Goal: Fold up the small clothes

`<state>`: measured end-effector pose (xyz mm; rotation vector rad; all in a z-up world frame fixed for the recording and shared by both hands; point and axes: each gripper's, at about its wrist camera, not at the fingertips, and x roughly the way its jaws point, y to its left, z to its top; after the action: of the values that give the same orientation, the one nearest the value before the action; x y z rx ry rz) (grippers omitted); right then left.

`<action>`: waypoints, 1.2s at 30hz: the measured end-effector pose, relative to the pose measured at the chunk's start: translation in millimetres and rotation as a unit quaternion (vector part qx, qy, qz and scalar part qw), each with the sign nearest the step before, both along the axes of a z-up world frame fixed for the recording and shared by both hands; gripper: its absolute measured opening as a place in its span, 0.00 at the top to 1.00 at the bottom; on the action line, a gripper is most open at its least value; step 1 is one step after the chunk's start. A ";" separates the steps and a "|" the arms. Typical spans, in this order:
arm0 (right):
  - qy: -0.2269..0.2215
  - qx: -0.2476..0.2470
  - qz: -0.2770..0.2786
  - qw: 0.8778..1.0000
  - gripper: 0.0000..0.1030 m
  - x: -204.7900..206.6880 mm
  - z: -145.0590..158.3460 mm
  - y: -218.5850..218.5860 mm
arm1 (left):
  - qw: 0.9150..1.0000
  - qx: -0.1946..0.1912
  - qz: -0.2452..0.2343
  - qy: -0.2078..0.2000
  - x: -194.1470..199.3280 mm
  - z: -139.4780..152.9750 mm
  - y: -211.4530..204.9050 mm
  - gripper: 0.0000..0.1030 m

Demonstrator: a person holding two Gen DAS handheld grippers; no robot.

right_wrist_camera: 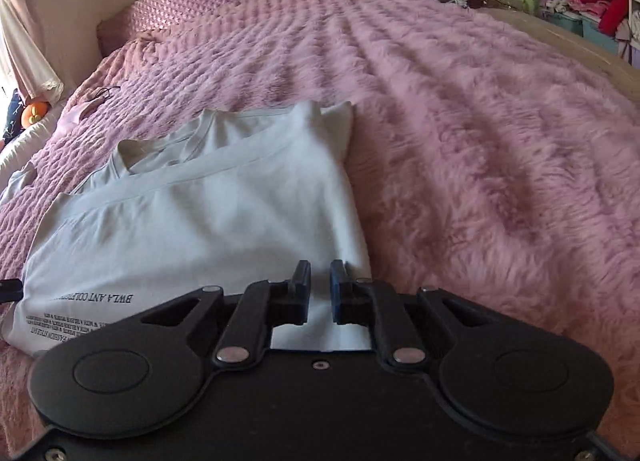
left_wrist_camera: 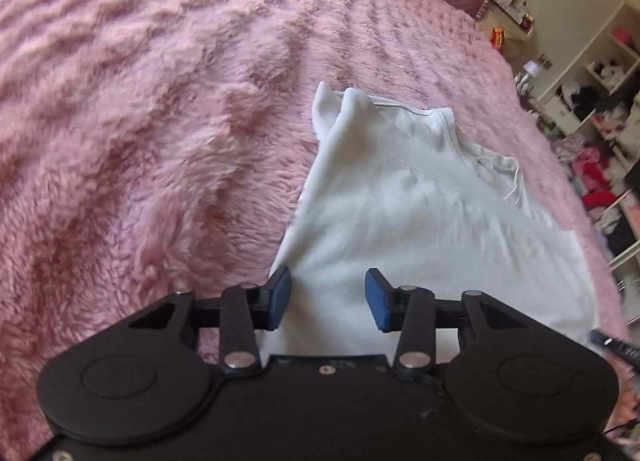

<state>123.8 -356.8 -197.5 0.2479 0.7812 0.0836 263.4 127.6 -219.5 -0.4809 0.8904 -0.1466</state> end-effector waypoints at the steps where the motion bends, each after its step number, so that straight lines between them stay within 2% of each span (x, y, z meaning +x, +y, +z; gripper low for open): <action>1: 0.002 0.002 0.001 1.000 0.95 0.5 -2.2 -1.8 | 1.000 0.009 -0.006 0.003 -0.7 -1.8 -0.9 0.58; 3: 0.005 -0.007 0.000 1.000 0.95 1.4 -2.8 1.7 | 0.999 0.037 -0.019 0.000 0.1 0.7 -10.9 0.57; 5: 0.007 -0.022 -0.006 1.000 0.94 3.1 4.8 10.0 | 0.999 0.040 -0.023 -0.010 0.8 12.2 -22.2 0.48; 7: -0.018 -0.032 0.008 0.999 0.87 1.9 19.7 20.2 | 0.998 0.036 -0.035 -0.045 3.6 29.9 -37.8 0.39; 9: -0.055 -0.046 0.043 0.997 0.87 8.3 35.6 38.2 | 0.995 0.025 -0.055 -0.075 8.3 45.0 -54.6 0.29; 12: -0.065 -0.009 0.085 0.994 0.87 38.0 43.4 64.4 | 0.991 0.013 -0.096 -0.092 34.6 51.8 -91.2 0.27; 17: -0.035 0.060 0.137 0.988 0.86 90.5 18.8 114.9 | 0.990 -0.033 -0.126 -0.048 82.1 27.3 -139.3 0.27; 20: -0.008 0.074 0.143 0.987 0.86 104.8 -0.4 131.7 | 0.990 -0.010 -0.137 -0.041 95.1 15.1 -153.0 0.27; 23: -0.015 0.051 0.114 0.992 0.86 106.4 -6.3 116.6 | 0.991 -0.006 -0.127 -0.044 102.0 13.2 -137.4 0.27; 28: -0.025 0.028 0.034 0.999 0.87 108.9 -8.6 49.4 | 0.995 0.061 -0.060 -0.046 109.9 13.9 -86.6 0.22; 29: -0.026 0.022 0.015 0.999 0.87 108.1 -9.2 36.5 | 0.996 0.061 -0.045 -0.041 110.5 9.3 -72.9 0.22; 31: -0.029 0.022 -0.011 0.999 0.90 106.0 -11.0 17.0 | 0.998 0.017 -0.036 -0.040 109.7 -0.9 -53.2 0.24; 32: -0.028 0.019 -0.015 0.999 0.90 105.1 -12.8 10.9 | 0.998 0.012 -0.034 -0.043 108.0 -3.2 -49.9 0.24; 36: -0.018 -0.027 0.005 0.999 0.90 98.3 -12.1 17.1 | 0.998 0.035 -0.035 -0.039 104.1 8.0 -59.8 0.25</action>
<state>222.1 -339.7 -209.6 0.1904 0.7470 0.0754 367.5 67.8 -211.5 -0.3777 0.8326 -0.1961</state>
